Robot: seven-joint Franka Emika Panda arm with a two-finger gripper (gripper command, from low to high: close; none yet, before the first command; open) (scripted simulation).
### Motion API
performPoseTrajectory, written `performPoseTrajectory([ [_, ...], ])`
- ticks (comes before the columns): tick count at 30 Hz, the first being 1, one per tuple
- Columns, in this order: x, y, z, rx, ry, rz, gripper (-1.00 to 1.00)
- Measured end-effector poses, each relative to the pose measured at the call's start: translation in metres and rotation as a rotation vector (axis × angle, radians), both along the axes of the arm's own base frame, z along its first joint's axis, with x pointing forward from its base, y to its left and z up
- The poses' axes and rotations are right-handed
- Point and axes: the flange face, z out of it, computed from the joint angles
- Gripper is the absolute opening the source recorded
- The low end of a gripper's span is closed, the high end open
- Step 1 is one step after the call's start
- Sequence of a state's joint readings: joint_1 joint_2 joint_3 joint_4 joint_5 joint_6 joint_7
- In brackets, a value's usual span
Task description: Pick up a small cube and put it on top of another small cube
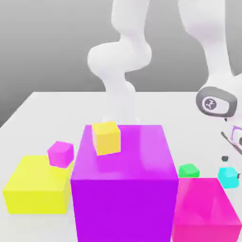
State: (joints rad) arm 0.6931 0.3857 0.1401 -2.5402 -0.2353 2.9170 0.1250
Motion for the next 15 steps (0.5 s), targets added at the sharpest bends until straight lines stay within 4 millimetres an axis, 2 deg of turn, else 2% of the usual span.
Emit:
performPoseTrajectory([
  [7,0.000,0.000,-0.002,-0.002,0.000,0.001,-1.00],
  [12,0.000,0.000,0.048,-0.002,0.000,0.001,-1.00],
  [13,0.007,-0.005,0.061,-0.004,-0.002,-0.021,-1.00],
  [15,0.039,-0.027,0.089,-0.010,-0.010,-0.120,-1.00],
])
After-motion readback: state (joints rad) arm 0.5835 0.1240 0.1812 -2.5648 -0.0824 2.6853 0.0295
